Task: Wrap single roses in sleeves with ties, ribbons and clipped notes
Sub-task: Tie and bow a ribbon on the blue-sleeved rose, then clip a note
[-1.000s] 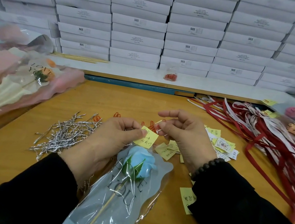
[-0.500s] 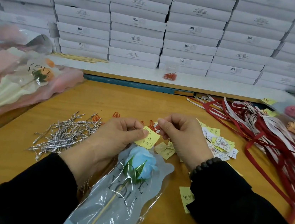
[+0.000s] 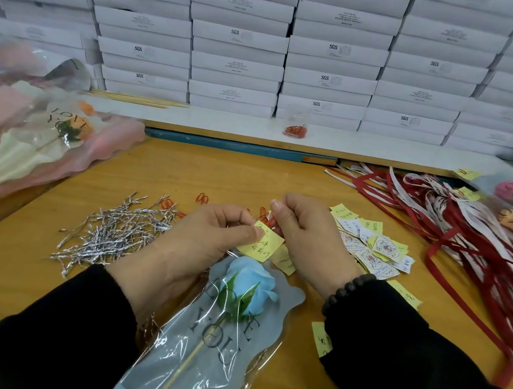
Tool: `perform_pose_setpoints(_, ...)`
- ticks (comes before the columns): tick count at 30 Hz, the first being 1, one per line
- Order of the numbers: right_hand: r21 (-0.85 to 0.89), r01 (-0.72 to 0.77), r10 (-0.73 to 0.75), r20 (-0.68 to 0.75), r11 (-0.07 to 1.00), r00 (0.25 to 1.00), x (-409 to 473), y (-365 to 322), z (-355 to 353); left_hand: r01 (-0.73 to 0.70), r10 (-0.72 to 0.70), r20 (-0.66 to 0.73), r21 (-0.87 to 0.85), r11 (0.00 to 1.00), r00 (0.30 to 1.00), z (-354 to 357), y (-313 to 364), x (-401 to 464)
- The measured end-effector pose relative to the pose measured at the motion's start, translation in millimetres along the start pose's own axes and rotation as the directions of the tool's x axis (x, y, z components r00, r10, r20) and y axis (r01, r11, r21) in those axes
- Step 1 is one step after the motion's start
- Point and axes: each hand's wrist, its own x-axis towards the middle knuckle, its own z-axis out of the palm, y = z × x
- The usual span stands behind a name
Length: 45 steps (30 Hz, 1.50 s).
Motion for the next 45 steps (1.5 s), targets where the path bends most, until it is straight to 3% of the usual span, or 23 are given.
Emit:
perform_pose_setpoints(18, -0.015, 0.003, -0.003, -0.021, 1.000, 1.000, -2.4, -2.4, 0.6, -0.047, 0.052, -0.056, 0.092, 0.995, 0.997, 2.0, 2.2, -1.1)
perform_pose_setpoints(26, 0.289, -0.056, 0.061, -0.008, 0.956, 0.998, -2.9, -2.2, -3.5, -0.036, 0.044, -0.079, 0.109, 0.993, 0.996, 0.3, 2.1, -0.1)
perform_pose_setpoints(31, 0.168, -0.036, 0.038, -0.009, 0.985, 0.999, -2.0, -2.6, -2.9, -0.042, 0.048, -0.063, 0.105, 0.994, 0.997, 2.2, 2.3, -1.2)
perform_pose_setpoints(39, 0.328, -0.062, 0.050, 0.045, 0.942, 0.998, -3.2, -3.3, -3.1, -0.080, 0.090, -0.087, 0.113, 0.990, 0.992, 2.0, 1.7, 0.5)
perform_pose_setpoints(45, 0.352, -0.077, 0.068, 0.037, 0.933, 0.997, -2.5, -1.7, -4.2, -0.085, 0.091, -0.077, 0.078, 0.993, 0.993, 3.2, 0.9, -1.7)
